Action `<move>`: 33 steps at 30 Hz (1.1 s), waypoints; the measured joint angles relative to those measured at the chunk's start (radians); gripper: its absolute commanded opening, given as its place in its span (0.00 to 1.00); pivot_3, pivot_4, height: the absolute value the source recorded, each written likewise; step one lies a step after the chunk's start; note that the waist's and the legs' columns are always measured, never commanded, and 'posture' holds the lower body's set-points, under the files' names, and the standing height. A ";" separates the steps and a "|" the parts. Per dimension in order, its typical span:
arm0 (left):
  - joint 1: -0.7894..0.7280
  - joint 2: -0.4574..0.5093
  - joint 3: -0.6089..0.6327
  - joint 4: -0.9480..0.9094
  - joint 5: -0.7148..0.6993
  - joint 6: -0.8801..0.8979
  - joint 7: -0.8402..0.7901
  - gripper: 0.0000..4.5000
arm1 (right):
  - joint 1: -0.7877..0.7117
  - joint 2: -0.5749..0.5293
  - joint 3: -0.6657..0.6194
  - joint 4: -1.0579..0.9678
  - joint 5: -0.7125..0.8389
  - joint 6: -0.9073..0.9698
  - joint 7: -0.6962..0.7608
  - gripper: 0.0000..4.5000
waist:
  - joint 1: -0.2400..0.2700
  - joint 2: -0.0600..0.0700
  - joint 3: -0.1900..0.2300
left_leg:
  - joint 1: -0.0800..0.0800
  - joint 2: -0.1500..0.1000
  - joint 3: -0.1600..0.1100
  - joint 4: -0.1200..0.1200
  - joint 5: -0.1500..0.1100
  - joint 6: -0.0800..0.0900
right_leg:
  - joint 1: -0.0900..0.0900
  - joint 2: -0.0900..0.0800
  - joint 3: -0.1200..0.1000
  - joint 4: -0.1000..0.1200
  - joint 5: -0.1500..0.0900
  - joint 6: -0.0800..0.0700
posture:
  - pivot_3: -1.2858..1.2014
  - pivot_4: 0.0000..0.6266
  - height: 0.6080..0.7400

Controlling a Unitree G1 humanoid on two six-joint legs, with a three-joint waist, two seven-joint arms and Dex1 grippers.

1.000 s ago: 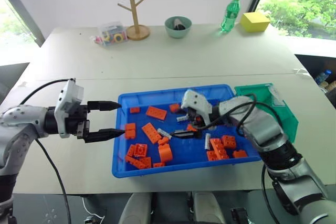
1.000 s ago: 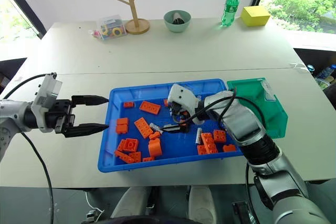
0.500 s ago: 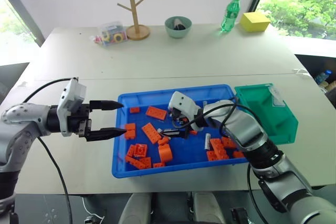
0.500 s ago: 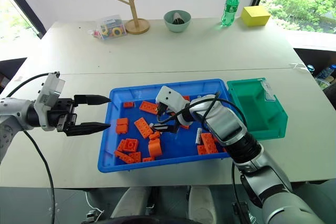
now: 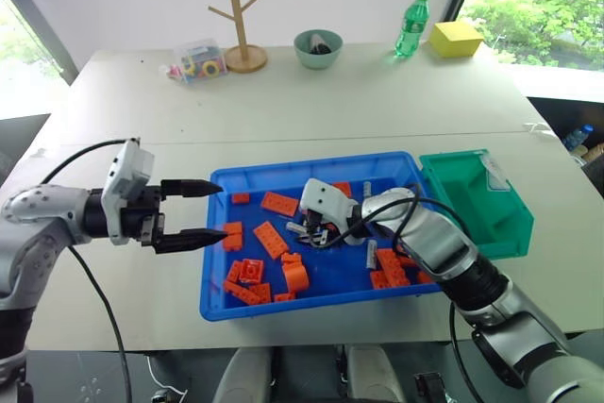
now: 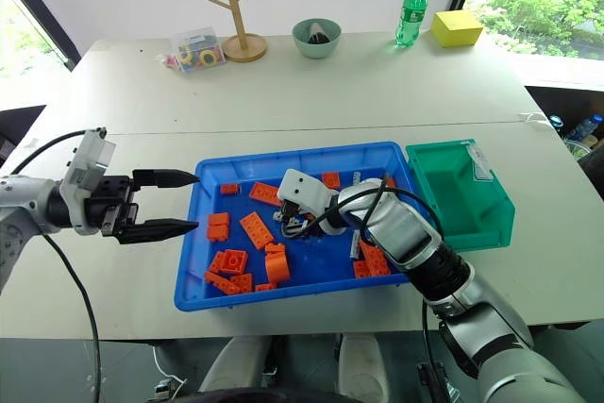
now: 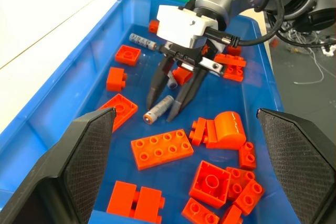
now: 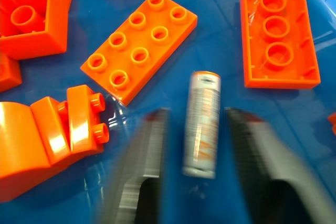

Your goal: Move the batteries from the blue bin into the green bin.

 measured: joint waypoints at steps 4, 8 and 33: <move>0.000 0.000 0.000 0.000 0.000 0.000 0.000 1.00 | 0.000 -0.001 0.000 0.004 -0.003 -0.010 0.008 0.02 | 0.000 0.000 0.000 | 0.000 0.000 0.000 0.000 0.000 0.000 | 0.000 0.000 0.000 0.000 0.000 0.000 | 0.52 0.24 0.72; -0.015 0.000 0.000 0.004 -0.001 0.000 -0.003 1.00 | -0.016 0.004 -0.006 -0.001 0.018 0.039 0.022 0.02 | 0.000 0.000 0.000 | 0.000 0.000 0.000 0.000 0.000 0.000 | 0.000 0.000 0.000 0.000 0.000 0.000 | 0.52 0.24 0.72; -0.143 -0.055 -0.093 0.084 0.026 -0.020 -0.046 1.00 | 0.359 -0.646 -0.819 0.022 0.210 0.181 0.087 0.02 | 0.019 -0.001 0.002 | -0.006 0.002 0.002 0.001 -0.002 0.003 | 0.000 -0.001 -0.001 -0.009 0.000 0.000 | 0.52 0.24 0.72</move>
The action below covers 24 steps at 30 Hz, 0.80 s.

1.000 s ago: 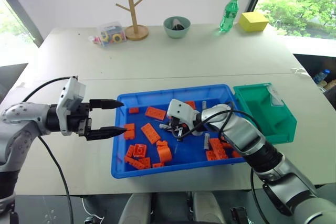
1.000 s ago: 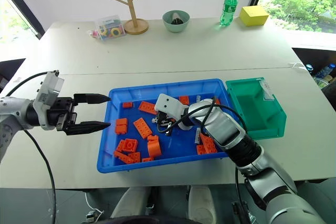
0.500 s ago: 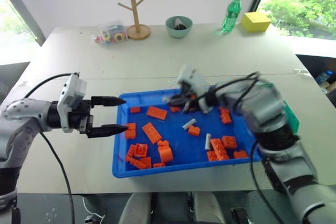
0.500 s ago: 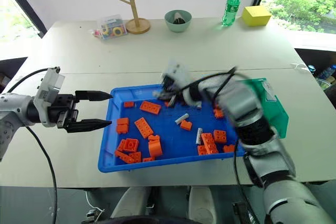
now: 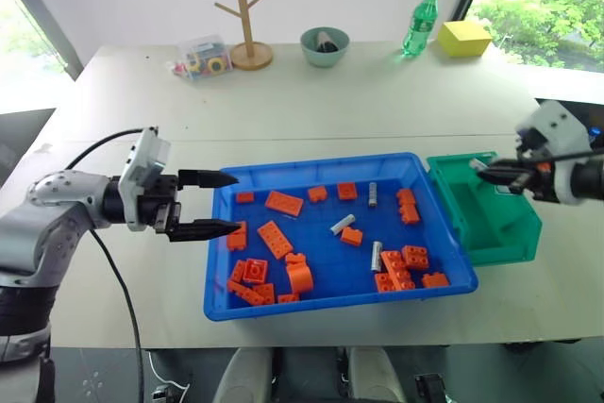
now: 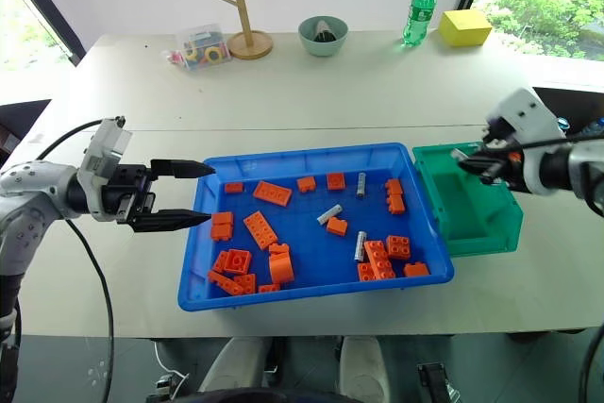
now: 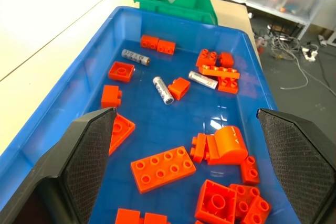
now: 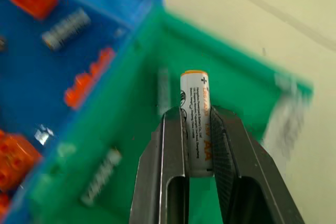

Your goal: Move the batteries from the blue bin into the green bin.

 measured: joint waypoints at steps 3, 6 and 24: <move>-0.007 -0.006 0.000 0.012 0.008 -0.003 -0.003 1.00 | 0.048 0.039 -0.025 0.014 0.000 -0.020 -0.034 0.32 | -0.004 0.000 0.000 | 0.000 0.000 0.000 0.001 0.000 0.000 | 0.000 0.000 0.000 0.000 0.000 0.000 | 0.52 0.24 0.72; -0.017 -0.007 -0.002 0.014 0.011 -0.003 -0.008 1.00 | 0.043 0.056 -0.026 0.018 -0.003 -0.053 -0.076 0.66 | 0.000 0.000 0.000 | 0.000 0.000 0.000 0.001 0.000 0.000 | 0.000 0.000 0.000 0.000 0.000 0.000 | 0.52 0.24 0.72; -0.036 -0.027 -0.006 0.012 0.013 -0.002 0.002 1.00 | -0.482 0.209 0.490 -0.041 0.056 -0.393 0.286 0.74 | -0.016 -0.001 0.002 | -0.001 -0.001 -0.001 0.002 0.000 0.000 | 0.000 0.001 -0.001 0.000 0.001 0.002 | 0.52 0.24 0.72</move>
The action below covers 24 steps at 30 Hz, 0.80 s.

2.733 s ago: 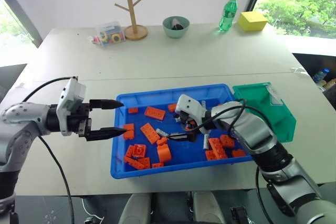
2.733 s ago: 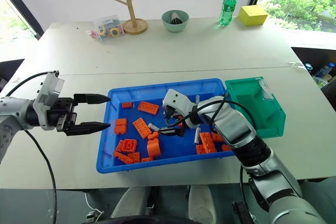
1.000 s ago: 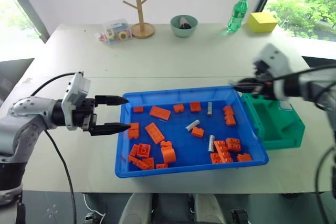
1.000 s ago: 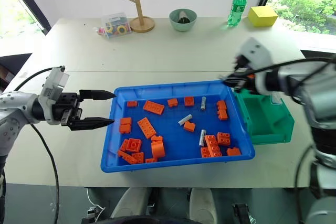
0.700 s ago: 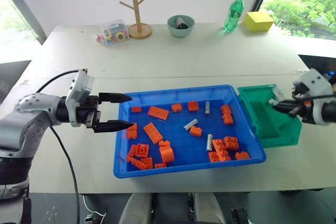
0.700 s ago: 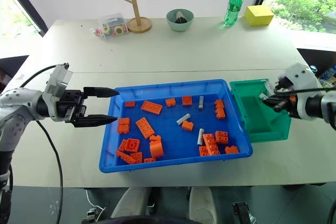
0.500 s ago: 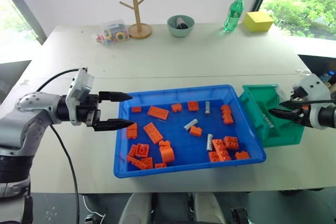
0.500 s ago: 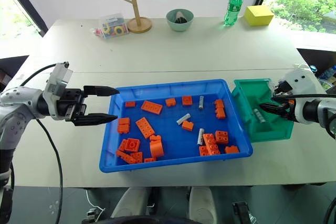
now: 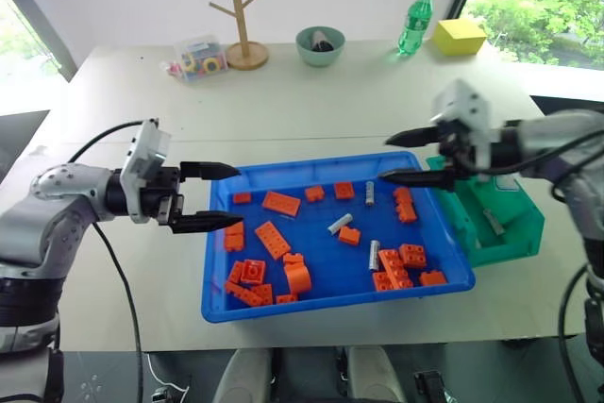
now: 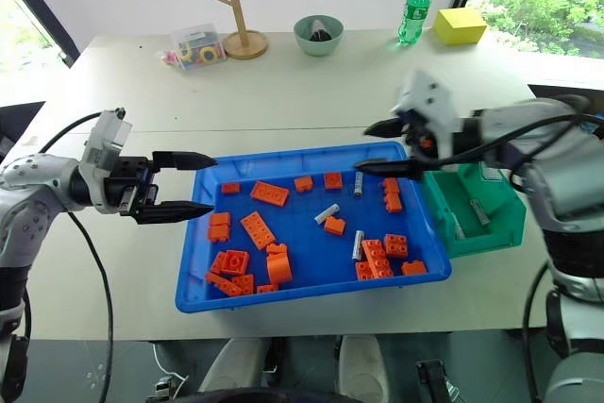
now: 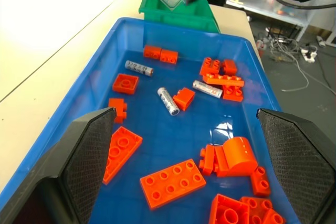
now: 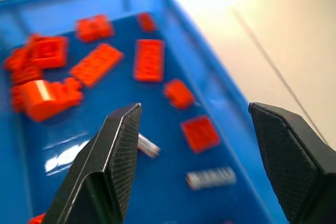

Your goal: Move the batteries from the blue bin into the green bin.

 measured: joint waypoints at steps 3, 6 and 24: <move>0.000 0.000 0.000 -0.001 0.000 0.000 0.006 1.00 | -0.027 0.038 0.114 0.099 -0.097 -0.166 0.082 0.74 | 0.000 0.000 0.000 | 0.000 -0.001 0.000 0.001 0.000 0.000 | 0.000 0.000 0.000 0.000 0.001 0.002 | 0.52 0.24 0.72; 0.005 -0.001 0.003 -0.010 -0.001 0.000 0.017 1.00 | -0.035 0.080 0.197 0.221 -0.188 -0.346 0.154 0.74 | -0.001 0.000 0.000 | 0.000 -0.001 0.000 0.001 0.000 0.000 | 0.000 0.000 0.000 0.000 0.001 0.002 | 0.52 0.24 0.72; 0.078 0.032 0.054 -0.094 -0.043 0.041 0.051 1.00 | -0.146 0.295 0.231 0.712 -0.389 -0.859 0.245 0.74 | -0.003 0.000 0.000 | 0.001 -0.001 0.000 0.001 0.004 -0.008 | -0.001 0.000 0.001 0.004 0.002 0.001 | 0.52 0.24 0.72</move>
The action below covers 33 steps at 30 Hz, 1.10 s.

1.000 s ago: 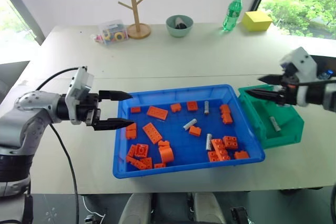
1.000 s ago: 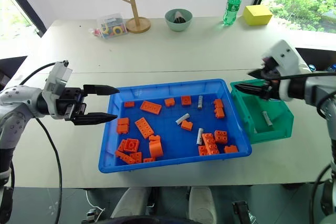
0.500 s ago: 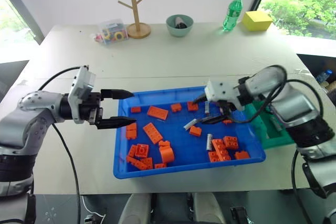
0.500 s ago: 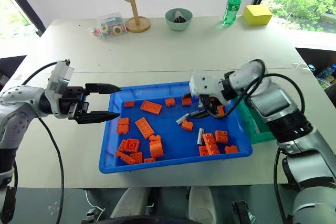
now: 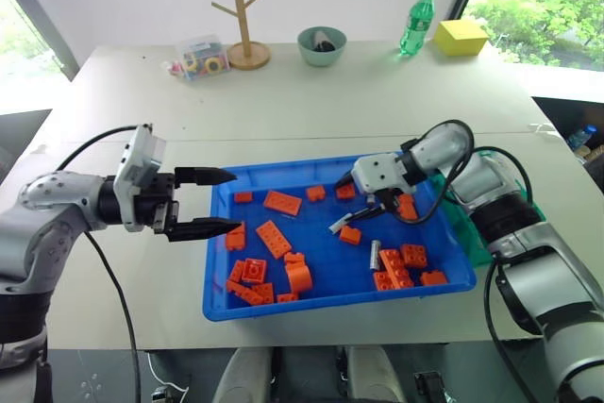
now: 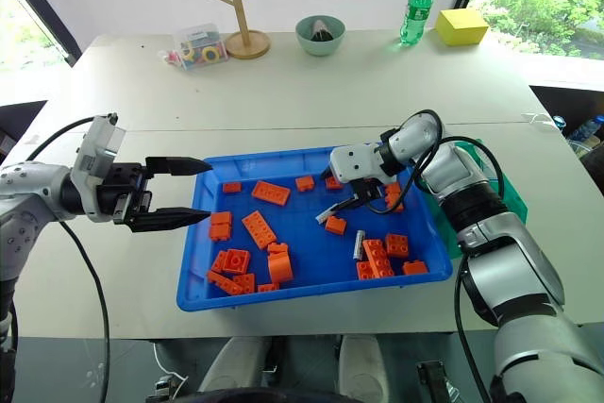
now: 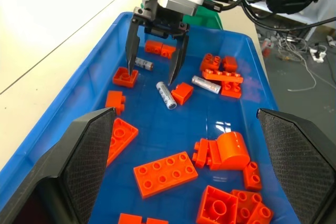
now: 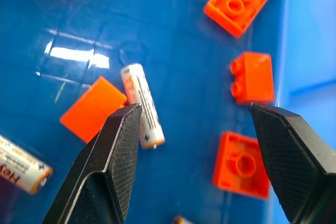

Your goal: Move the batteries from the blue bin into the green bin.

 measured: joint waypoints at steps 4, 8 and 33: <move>-0.005 0.002 0.000 -0.004 -0.003 0.003 0.007 1.00 | 0.044 0.005 -0.007 0.002 0.000 -0.039 0.000 0.74 | 0.000 0.000 0.000 | 0.000 0.000 0.000 0.000 0.000 0.000 | 0.000 0.000 0.000 0.001 0.000 0.000 | 0.52 0.24 0.72; -0.013 0.007 0.000 -0.004 -0.004 0.004 0.007 1.00 | 0.045 0.005 -0.015 0.014 -0.003 -0.060 -0.004 0.74 | -0.003 0.000 0.000 | 0.002 0.000 0.000 0.000 0.000 0.001 | 0.000 0.000 0.001 0.003 0.000 0.000 | 0.52 0.24 0.72; -0.045 0.008 -0.001 0.015 -0.003 0.005 0.006 1.00 | 0.070 0.089 -0.046 0.055 -0.021 -0.045 -0.032 0.63 | -0.003 0.000 0.000 | 0.005 0.000 0.000 0.000 -0.001 0.001 | 0.001 0.001 0.002 0.006 0.000 0.000 | 0.52 0.24 0.72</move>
